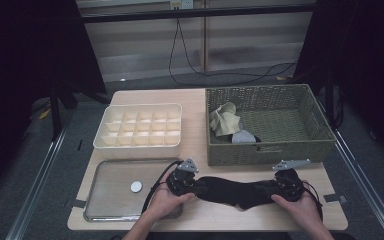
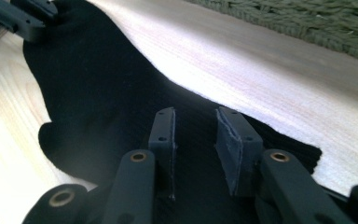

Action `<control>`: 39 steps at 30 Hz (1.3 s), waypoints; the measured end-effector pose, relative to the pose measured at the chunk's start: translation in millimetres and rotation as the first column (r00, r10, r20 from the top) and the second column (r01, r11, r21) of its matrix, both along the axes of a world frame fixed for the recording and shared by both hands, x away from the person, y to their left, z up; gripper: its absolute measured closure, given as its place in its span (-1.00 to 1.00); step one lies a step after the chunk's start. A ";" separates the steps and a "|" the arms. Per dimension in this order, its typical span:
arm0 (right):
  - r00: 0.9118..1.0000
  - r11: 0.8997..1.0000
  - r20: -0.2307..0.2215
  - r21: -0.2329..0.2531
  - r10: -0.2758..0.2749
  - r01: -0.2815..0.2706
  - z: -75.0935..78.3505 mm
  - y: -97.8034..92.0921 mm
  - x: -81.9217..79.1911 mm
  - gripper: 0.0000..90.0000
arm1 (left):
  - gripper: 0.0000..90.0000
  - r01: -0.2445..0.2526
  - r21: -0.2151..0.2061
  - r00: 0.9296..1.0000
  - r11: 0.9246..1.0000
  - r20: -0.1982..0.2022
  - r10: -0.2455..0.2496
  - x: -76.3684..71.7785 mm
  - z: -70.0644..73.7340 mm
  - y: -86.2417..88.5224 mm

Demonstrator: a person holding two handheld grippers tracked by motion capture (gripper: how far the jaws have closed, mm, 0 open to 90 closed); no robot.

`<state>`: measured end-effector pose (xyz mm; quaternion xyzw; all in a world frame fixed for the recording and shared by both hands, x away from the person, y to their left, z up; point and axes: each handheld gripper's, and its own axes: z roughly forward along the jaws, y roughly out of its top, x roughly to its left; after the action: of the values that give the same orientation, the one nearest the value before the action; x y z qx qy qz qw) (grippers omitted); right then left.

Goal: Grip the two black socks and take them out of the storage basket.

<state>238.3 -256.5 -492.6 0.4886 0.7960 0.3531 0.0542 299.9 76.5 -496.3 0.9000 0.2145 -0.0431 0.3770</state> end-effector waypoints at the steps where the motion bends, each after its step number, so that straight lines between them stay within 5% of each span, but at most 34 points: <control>1: 1.000 1.000 -0.001 -0.001 -0.006 0.006 -0.1 -0.4 0.4 0.50 | 0.65 -0.001 -0.017 1.000 1.000 0.001 0.001 -0.4 -1.3 -0.7; 5: 1.000 1.000 0.009 0.013 -0.020 0.020 -1.6 -3.2 4.3 0.48 | 0.65 -0.004 -0.017 1.000 1.000 -0.004 0.004 -3.0 -1.1 -2.7; 6: 1.000 1.000 0.009 0.019 -0.022 0.022 -2.0 -4.2 5.4 0.46 | 0.65 -0.010 0.009 1.000 1.000 0.005 0.010 -5.0 0.5 -2.9; 8: 0.999 0.999 0.016 0.030 -0.028 0.028 -3.0 -5.2 7.3 0.44 | 0.62 -0.029 -0.016 0.999 0.999 -0.022 0.029 -7.9 -0.7 -2.4; 14: 0.999 0.999 0.042 0.042 -0.021 0.020 -5.3 -5.8 6.8 0.39 | 0.59 0.010 -0.009 0.999 1.000 -0.032 -0.010 -11.3 0.4 -2.4; 16: 0.999 0.999 0.039 0.040 -0.023 0.022 -5.0 -5.3 6.1 0.36 | 0.53 0.016 -0.027 0.997 1.000 -0.076 -0.018 -11.3 0.5 -1.8; 18: 1.000 0.999 0.024 0.045 -0.015 0.014 -4.1 -4.9 6.3 0.36 | 0.52 0.020 -0.002 0.998 1.000 -0.063 -0.020 -11.5 2.8 0.2; 23: 1.000 0.998 0.003 0.067 0.000 0.000 -1.0 -4.7 8.1 0.24 | 0.43 -0.024 -0.038 0.999 0.999 -0.031 0.023 -7.4 3.5 3.4; 30: 0.999 0.988 0.052 0.154 0.003 -0.011 8.8 -8.6 3.5 0.11 | 0.10 -0.086 -0.100 0.996 0.991 0.001 0.087 -1.7 16.2 17.3; 39: 0.998 0.980 0.066 0.197 -0.003 -0.011 16.4 -9.7 -0.5 -0.09 | -0.36 -0.110 -0.086 0.993 0.990 0.019 0.112 -3.9 22.0 26.5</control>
<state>237.8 -266.2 -476.2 0.4780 0.7560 0.4462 0.0312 296.0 103.0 -474.3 0.8702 0.2579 -0.0204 0.4193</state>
